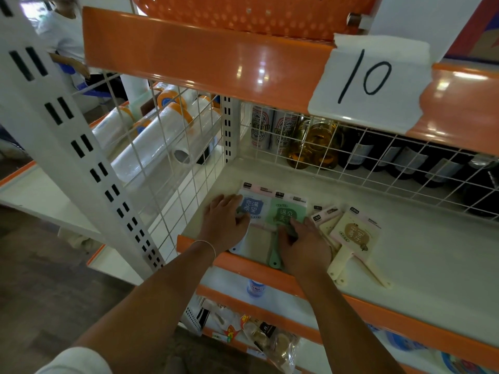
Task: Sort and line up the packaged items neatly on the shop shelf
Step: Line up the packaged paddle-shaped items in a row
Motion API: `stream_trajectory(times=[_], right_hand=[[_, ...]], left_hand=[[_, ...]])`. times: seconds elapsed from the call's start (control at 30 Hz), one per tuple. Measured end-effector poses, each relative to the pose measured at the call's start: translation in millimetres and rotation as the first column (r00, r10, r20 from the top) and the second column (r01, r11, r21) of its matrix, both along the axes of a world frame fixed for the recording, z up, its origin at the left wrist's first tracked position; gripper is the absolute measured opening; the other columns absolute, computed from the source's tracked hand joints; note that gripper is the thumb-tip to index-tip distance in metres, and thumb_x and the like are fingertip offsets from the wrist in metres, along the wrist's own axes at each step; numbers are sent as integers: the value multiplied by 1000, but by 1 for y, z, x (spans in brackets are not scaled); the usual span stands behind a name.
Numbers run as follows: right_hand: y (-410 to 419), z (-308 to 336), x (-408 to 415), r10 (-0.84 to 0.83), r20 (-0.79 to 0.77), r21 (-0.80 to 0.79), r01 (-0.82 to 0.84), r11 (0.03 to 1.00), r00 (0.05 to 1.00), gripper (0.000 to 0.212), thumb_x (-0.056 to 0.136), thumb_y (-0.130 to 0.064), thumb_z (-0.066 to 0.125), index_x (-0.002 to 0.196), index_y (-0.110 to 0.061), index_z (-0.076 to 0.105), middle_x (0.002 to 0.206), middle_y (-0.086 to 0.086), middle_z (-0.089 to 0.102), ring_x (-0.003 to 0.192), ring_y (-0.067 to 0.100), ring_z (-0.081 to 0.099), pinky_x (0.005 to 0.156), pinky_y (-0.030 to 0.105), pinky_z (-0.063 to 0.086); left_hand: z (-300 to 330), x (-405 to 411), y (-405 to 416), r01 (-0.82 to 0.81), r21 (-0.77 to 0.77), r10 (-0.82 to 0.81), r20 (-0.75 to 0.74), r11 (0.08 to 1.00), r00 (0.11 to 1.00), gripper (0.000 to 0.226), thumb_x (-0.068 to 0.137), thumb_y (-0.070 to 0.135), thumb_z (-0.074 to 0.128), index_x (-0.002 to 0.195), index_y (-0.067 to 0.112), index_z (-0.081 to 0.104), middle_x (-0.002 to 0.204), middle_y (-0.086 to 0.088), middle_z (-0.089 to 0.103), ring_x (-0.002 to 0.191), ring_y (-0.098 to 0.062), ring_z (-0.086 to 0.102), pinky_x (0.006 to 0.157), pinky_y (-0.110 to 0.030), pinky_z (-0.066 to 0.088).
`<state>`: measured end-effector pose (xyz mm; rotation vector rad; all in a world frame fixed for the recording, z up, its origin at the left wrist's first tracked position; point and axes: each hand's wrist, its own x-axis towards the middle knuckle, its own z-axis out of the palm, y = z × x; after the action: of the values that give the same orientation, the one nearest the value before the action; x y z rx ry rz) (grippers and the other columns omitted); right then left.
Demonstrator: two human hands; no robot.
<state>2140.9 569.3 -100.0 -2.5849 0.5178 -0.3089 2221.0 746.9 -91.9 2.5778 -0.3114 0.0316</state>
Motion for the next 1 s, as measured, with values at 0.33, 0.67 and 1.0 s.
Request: stream_trajectory(times=[0.33,0.67,1.0], right_hand=[[-1,-2,-1,6,22,26,-6,1000,1000,50,89,-53,50,131,-26,58,145,7,48,131,23,49,101,38,46],[-8,12,-3,18,59,134,-26,991,998,32,98,-32,45,121,-17,62,112,4,68,100,21,63,86,33,52],[-14,12,-10,-33,103,149,17,989,994,14,95,-25,49,91,-19,62,80,-2,66,65,12,51,57,21,34]], left_hand=[[-1,1,1,0,6,0,31,1000,1000,53,93,43,51,141,19,46,145,1,48,141,-23,27,116,-40,16],[0,-1,0,-10,-33,12,43,999,999,52,91,41,54,137,18,50,139,-4,52,138,-26,31,114,-42,22],[2,-3,2,-7,-78,11,47,997,999,47,92,36,55,132,12,54,128,-7,61,135,-28,36,112,-43,27]])
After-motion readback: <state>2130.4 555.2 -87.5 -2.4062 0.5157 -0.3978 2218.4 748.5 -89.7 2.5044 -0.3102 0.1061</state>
